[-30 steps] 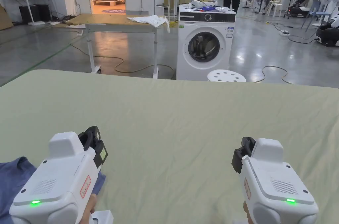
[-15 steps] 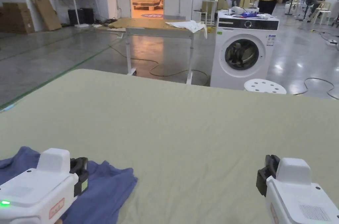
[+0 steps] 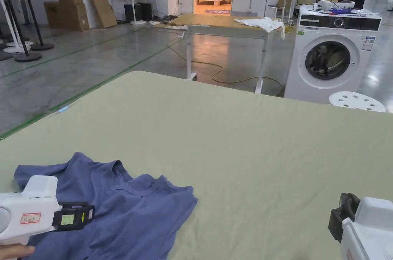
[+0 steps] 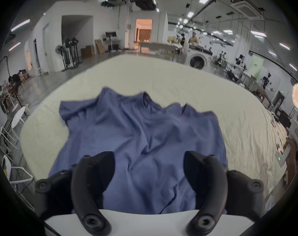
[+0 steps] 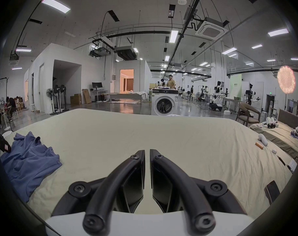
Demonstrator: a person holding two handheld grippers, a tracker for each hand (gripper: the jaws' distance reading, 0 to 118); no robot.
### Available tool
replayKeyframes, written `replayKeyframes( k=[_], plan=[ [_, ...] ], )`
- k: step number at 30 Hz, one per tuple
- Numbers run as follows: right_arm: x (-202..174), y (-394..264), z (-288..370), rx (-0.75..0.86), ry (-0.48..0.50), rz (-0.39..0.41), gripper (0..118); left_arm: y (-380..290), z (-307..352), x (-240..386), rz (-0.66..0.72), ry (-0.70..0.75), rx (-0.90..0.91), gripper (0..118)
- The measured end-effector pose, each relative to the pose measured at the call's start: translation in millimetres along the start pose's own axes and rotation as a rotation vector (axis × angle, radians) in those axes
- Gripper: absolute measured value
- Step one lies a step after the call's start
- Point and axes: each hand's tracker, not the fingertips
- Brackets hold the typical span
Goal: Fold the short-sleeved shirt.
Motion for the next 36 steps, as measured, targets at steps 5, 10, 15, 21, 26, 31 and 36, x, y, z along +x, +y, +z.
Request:
replayKeyframes(
  k=[5, 10, 15, 21, 26, 31, 36],
  plan=[
    [-1, -3, 1, -0.008, 0.0, 0.005, 5, -18, -36, 14, -0.002, 0.006, -0.129, 87],
    [-1, -8, 5, -0.013, -0.013, 0.008, 5, -38, -66, 22, -0.096, 0.107, -0.113, 82],
    [-1, -11, 3, -0.034, -0.009, -0.028, 5, -38, -59, 39, -0.128, 0.119, -0.091, 1],
    [-6, -15, 7, -0.048, -0.014, -0.036, 5, -44, -62, 36, -0.124, 0.132, -0.043, 0],
    [1, -19, 8, -0.059, -0.012, -0.096, 5, -40, -44, 35, -0.106, 0.152, 0.082, 0],
    [6, -16, 10, -0.051, -0.023, -0.093, 5, -17, -7, 26, -0.058, 0.106, 0.211, 0],
    [8, -12, 9, -0.034, -0.027, -0.096, 5, 0, 27, 23, -0.058, 0.111, 0.274, 0]
  ],
)
